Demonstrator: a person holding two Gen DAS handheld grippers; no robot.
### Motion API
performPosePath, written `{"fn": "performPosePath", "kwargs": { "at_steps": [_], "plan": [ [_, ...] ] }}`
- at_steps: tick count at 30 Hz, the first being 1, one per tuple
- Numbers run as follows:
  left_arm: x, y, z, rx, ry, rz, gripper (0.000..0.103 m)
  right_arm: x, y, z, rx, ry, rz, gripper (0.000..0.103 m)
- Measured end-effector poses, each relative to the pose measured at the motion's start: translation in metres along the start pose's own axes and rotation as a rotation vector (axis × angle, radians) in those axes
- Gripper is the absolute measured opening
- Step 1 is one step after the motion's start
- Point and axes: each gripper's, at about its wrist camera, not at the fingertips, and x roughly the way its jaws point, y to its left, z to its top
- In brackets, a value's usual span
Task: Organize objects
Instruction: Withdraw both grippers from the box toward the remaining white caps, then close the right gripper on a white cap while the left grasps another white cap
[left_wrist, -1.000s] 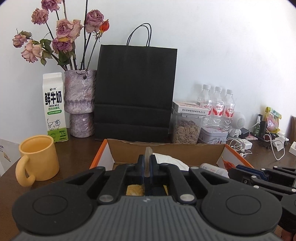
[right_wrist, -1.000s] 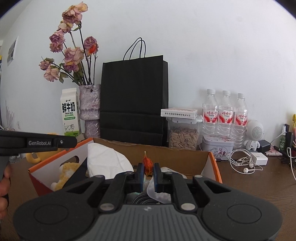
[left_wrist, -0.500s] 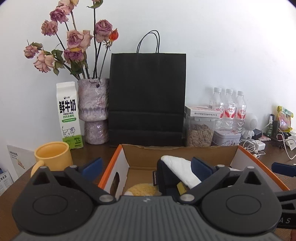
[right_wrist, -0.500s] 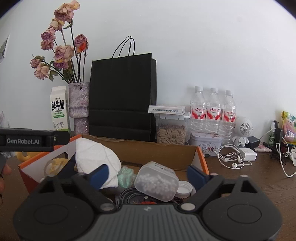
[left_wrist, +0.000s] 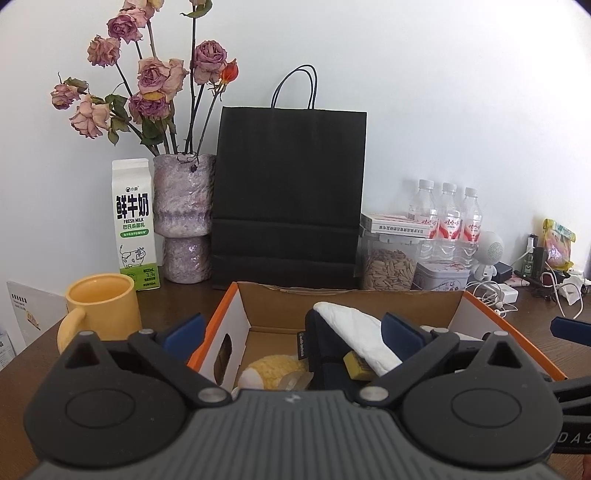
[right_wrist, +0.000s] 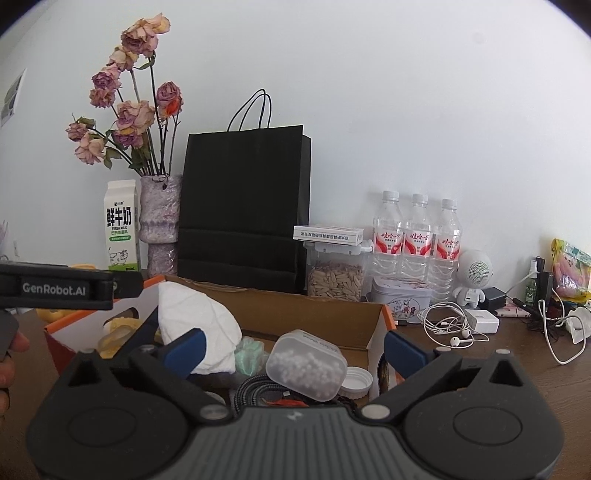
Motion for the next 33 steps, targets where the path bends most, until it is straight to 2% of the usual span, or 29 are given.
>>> {"fn": "performPosePath", "kwargs": {
  "at_steps": [7,11,17,23,27,33],
  "plan": [
    [-0.023,0.008,-0.010,0.001,-0.030,0.018,0.103,-0.025,0.003,-0.007,-0.041,0.012,0.026,0.103],
    [-0.039,0.009,-0.015,0.020,-0.013,0.013,0.103,-0.038,0.005,-0.015,-0.061,0.047,0.045,0.103],
    [-0.060,0.008,-0.034,0.050,0.054,-0.024,0.103,-0.054,0.004,-0.027,-0.049,0.112,0.079,0.103],
    [-0.070,0.011,-0.053,0.044,0.163,-0.050,0.103,-0.060,0.009,-0.042,-0.048,0.184,0.099,0.101],
    [-0.071,0.015,-0.059,0.026,0.228,-0.064,0.103,-0.064,0.012,-0.047,-0.024,0.211,0.127,0.091],
    [-0.070,0.017,-0.062,0.023,0.269,-0.060,0.103,-0.051,0.019,-0.049,0.000,0.291,0.150,0.062]
  ]
}}
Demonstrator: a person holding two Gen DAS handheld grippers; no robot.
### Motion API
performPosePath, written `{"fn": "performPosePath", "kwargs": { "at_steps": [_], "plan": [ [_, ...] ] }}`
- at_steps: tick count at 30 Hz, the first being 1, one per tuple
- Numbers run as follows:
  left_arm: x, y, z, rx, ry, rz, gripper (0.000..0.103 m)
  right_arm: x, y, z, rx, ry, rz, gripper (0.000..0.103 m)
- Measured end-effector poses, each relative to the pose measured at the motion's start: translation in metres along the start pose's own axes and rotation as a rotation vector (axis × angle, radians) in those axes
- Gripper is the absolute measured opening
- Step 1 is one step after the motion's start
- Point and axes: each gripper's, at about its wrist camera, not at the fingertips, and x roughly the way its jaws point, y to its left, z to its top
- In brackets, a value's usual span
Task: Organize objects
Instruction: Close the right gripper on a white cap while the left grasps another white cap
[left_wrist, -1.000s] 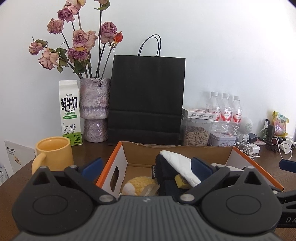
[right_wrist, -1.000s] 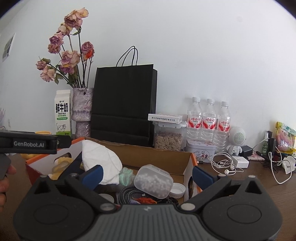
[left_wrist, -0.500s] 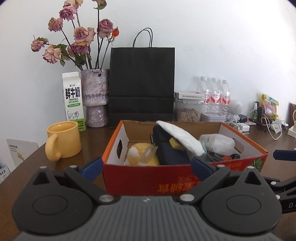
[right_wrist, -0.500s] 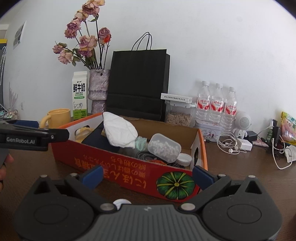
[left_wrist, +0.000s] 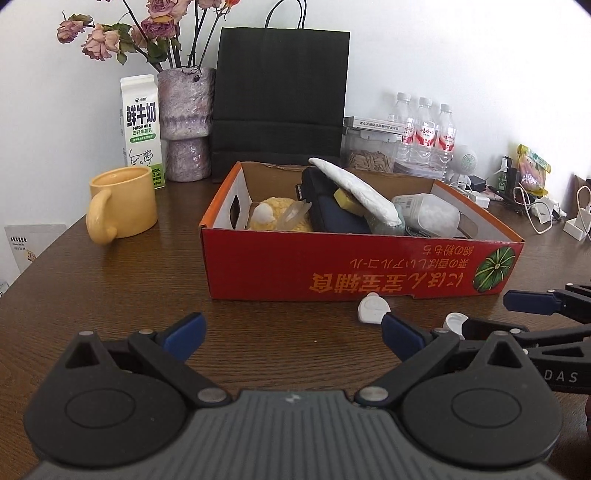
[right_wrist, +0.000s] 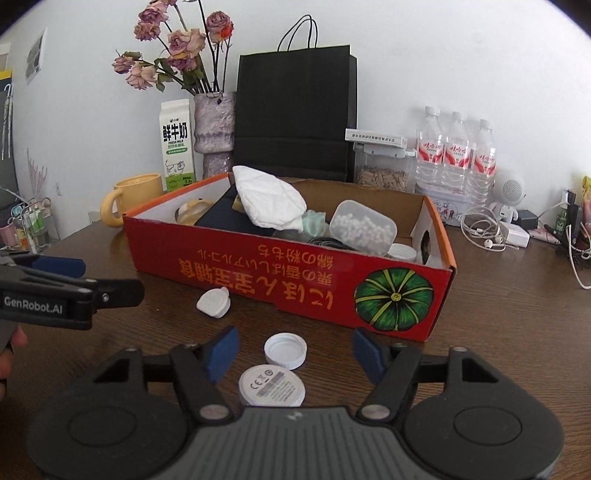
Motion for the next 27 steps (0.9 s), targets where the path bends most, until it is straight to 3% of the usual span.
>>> {"fn": "performPosePath", "kwargs": {
  "at_steps": [5,12,27],
  "plan": [
    [0.000,0.000,-0.001,0.000,0.010,-0.005,0.103,0.017,0.002,0.004,0.032,0.050,-0.008,0.054],
    [0.001,0.000,-0.001,-0.005,0.026,-0.003,0.103,0.031,0.012,0.003,0.026,0.104,-0.016,0.028],
    [0.016,0.002,-0.005,-0.022,0.076,-0.001,0.103,0.009,0.009,0.006,0.028,-0.012,-0.022,0.027]
  ]
}}
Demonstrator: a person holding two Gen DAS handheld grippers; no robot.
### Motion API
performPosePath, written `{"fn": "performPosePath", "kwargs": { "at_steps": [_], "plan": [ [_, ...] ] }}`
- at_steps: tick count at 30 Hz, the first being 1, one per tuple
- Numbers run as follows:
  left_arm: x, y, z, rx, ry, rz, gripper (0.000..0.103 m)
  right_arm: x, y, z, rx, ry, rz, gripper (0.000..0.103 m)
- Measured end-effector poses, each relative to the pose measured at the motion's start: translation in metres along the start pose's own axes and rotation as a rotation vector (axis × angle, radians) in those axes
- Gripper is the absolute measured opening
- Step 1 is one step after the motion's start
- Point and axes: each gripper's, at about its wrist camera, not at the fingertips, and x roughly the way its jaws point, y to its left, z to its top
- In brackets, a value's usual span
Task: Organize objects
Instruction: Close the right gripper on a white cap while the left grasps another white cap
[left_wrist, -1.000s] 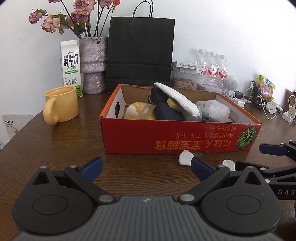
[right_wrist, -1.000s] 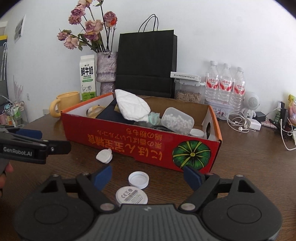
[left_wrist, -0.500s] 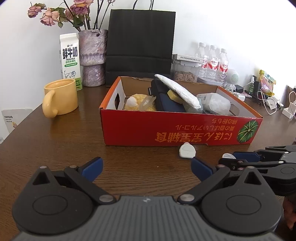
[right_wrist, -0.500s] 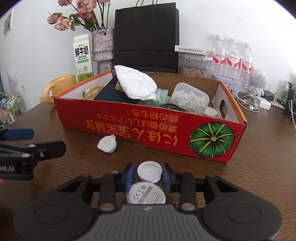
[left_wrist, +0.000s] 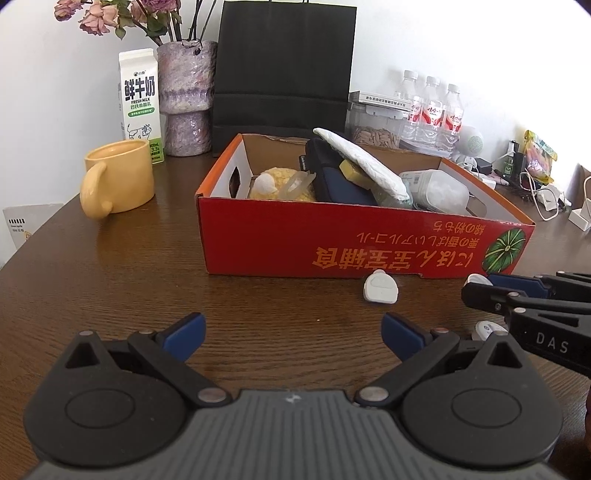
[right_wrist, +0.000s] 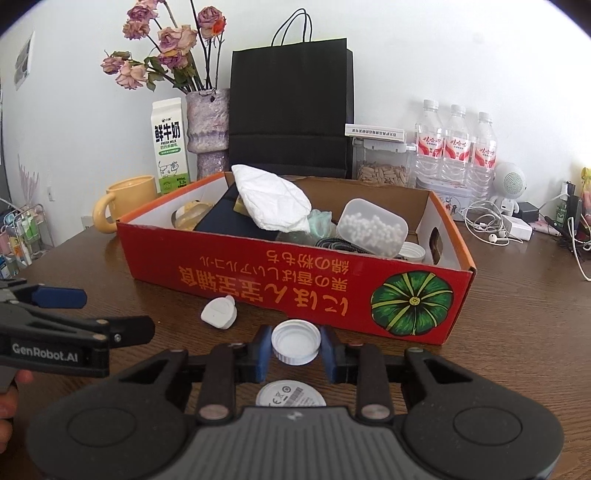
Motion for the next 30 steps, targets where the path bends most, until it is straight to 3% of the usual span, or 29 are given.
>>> {"fn": "performPosePath", "kwargs": {
  "at_steps": [6,15,26,29,30],
  "plan": [
    [0.010,-0.010,0.004,0.007,0.015,0.004,0.103,-0.009,-0.017,0.001,0.033,-0.039,-0.021,0.027],
    [0.040,-0.056,0.016,0.082,0.038,0.043,0.103,-0.020,-0.040,-0.002,0.053,-0.076,-0.044,0.027],
    [0.056,-0.070,0.023,0.068,0.052,0.074,0.103,-0.026,-0.045,-0.004,0.049,-0.095,-0.036,0.027],
    [0.056,-0.071,0.024,0.067,0.053,0.066,0.092,-0.027,-0.043,-0.005,0.041,-0.099,-0.034,0.027],
    [0.056,-0.072,0.024,0.066,0.056,0.062,0.078,-0.027,-0.043,-0.005,0.039,-0.100,-0.034,0.027]
  ]
}}
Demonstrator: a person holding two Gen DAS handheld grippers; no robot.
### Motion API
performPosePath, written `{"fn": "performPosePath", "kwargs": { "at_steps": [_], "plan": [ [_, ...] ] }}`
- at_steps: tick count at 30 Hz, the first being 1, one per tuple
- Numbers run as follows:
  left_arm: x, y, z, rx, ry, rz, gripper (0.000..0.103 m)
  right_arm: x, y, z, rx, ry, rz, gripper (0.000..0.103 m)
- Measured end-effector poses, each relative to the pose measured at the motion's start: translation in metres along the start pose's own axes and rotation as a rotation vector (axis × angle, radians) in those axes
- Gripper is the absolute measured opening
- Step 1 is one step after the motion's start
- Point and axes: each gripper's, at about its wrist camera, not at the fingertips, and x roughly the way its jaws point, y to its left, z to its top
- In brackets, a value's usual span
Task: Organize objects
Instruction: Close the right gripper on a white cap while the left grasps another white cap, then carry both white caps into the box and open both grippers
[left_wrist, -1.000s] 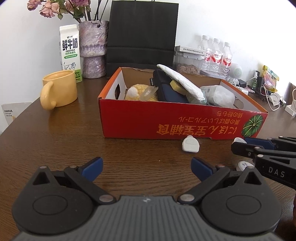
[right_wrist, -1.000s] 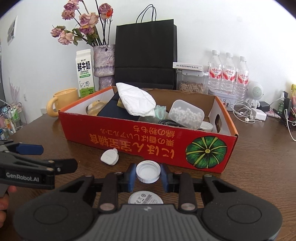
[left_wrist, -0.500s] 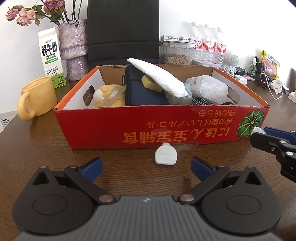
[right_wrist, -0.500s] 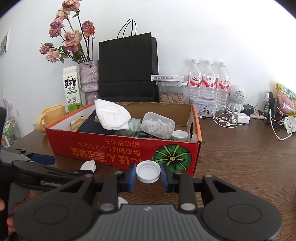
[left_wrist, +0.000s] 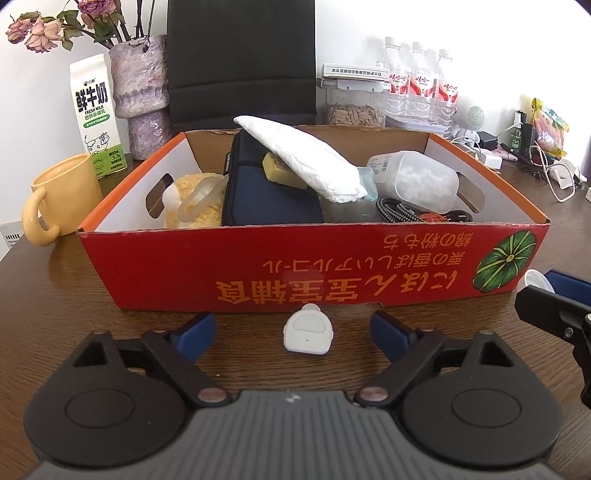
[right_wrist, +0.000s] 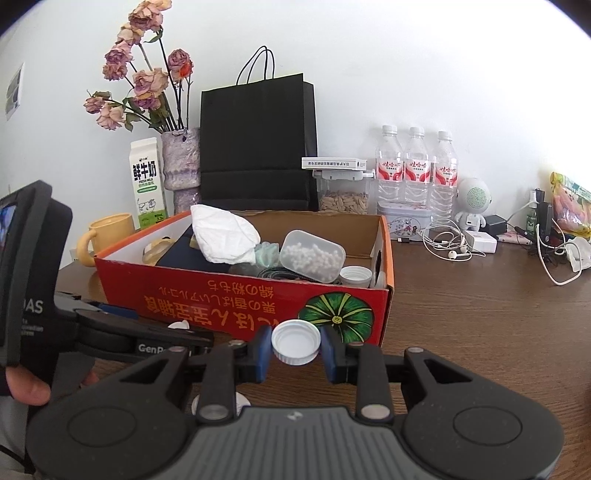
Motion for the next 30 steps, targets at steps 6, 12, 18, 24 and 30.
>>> {"fn": "performPosePath", "kwargs": {
  "at_steps": [6,12,18,24,30],
  "plan": [
    [-0.008,0.000,-0.004,-0.013,-0.010,-0.047,0.028,0.000,0.001,0.000,-0.002,-0.001,0.001,0.027],
    [-0.020,-0.003,-0.006,-0.001,-0.055,-0.038,0.028,0.000,0.002,-0.001,-0.009,-0.004,0.004,0.027],
    [-0.036,-0.004,-0.006,0.008,-0.106,-0.037,0.028,-0.003,0.005,-0.001,-0.019,-0.023,0.005,0.027],
    [-0.053,0.000,-0.003,-0.010,-0.147,-0.052,0.028,-0.009,0.012,0.003,-0.037,-0.060,-0.004,0.027],
    [-0.064,0.009,0.006,-0.031,-0.179,-0.053,0.028,-0.013,0.019,0.020,-0.042,-0.096,0.012,0.027]
  ]
}}
